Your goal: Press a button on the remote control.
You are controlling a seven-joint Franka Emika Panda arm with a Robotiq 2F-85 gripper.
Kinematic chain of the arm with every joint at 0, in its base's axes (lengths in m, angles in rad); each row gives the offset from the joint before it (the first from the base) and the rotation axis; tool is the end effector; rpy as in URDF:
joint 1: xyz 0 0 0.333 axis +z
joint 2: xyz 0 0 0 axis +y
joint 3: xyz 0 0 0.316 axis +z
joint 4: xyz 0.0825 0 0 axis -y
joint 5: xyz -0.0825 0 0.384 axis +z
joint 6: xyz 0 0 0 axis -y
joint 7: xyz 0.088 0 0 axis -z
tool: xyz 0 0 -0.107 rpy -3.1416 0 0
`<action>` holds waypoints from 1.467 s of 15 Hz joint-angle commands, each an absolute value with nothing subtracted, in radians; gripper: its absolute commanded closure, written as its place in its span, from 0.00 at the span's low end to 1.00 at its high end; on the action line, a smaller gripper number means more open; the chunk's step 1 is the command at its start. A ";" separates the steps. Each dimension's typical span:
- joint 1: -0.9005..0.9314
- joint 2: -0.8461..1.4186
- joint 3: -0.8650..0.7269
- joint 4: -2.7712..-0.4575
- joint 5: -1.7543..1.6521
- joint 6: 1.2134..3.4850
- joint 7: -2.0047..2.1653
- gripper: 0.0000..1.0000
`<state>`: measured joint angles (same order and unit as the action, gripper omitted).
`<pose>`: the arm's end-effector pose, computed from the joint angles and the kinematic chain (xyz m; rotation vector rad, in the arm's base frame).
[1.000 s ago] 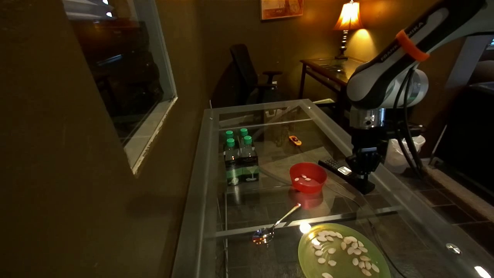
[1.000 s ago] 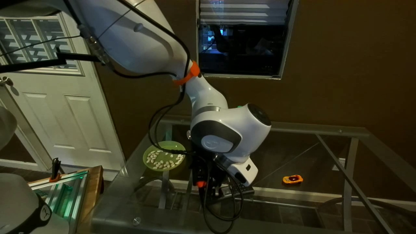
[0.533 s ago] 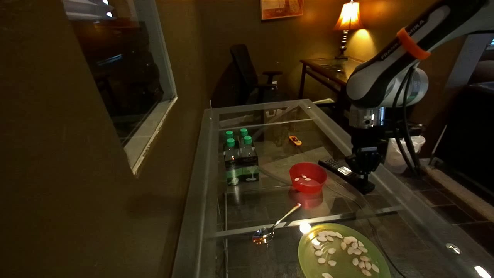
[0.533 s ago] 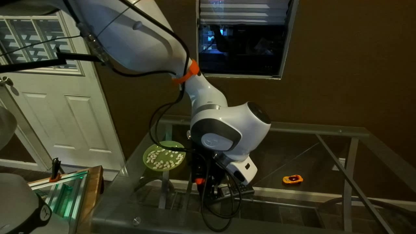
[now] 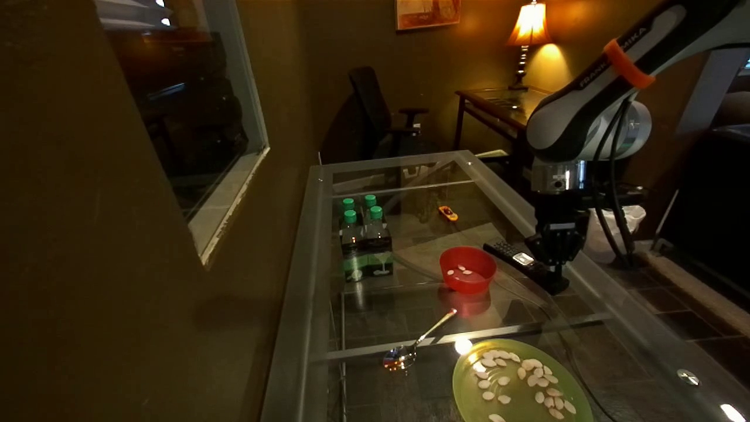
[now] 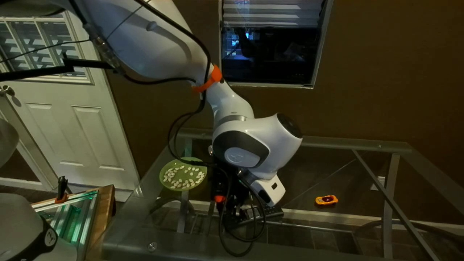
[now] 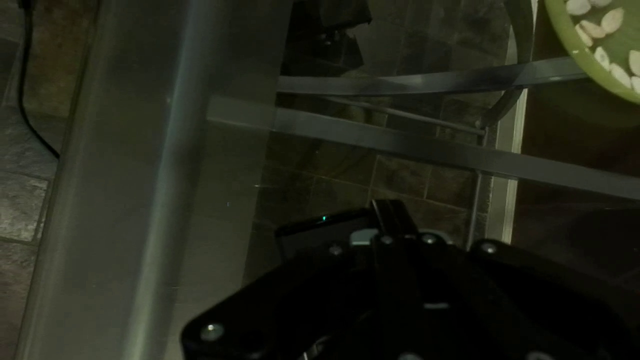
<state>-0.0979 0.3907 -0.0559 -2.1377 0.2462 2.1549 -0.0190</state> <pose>0.5242 -0.0719 0.1963 -2.8744 0.4482 0.5221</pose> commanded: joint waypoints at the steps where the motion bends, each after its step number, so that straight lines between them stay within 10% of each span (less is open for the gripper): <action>1: -0.101 0.391 -0.062 -2.123 0.237 2.120 0.024 1.00; 22: -0.116 0.464 -0.062 -2.075 0.243 2.128 0.004 1.00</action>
